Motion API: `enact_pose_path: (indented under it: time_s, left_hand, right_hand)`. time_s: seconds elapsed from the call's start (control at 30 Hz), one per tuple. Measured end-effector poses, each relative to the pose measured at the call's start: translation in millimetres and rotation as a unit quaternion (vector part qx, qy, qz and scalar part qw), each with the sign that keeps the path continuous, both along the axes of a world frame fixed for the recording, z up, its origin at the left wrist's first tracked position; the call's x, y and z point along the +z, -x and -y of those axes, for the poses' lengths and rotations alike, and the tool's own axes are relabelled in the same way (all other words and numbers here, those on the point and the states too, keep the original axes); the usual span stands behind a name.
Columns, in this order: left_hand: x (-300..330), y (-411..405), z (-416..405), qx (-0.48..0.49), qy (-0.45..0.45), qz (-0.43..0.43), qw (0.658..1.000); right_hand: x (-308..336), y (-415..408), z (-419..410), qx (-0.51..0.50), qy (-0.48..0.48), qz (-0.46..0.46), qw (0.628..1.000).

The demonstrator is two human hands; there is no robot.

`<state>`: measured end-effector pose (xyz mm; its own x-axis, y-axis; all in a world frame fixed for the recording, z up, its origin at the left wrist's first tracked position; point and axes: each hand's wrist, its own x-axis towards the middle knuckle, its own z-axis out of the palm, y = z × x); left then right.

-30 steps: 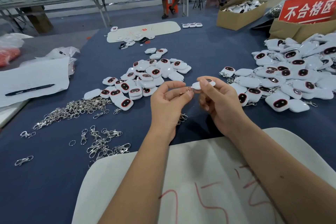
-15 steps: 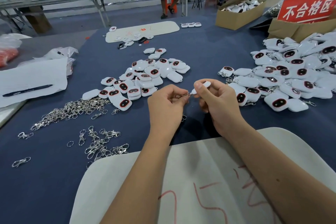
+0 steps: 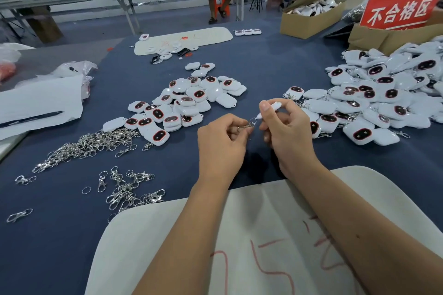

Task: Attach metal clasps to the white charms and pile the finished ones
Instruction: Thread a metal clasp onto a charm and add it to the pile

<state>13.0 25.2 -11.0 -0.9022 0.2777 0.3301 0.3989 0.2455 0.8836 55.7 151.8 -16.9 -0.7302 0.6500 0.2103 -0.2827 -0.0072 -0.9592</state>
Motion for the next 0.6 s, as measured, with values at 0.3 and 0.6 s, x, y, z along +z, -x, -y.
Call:
enact_pose_path:
  time_s: [0.3, 0.6]
  left_hand:
    - [-3, 2, 2, 0.039, 0.158, -0.152, 0.975]
    - [8, 28, 37, 0.286, 0.319, -0.031, 0.903]
  right_hand:
    - [-1, 0, -9, -0.172, 0.005, 0.001, 0.985]
    - [-2, 2, 11, -0.079, -0.352, 0.085, 0.929]
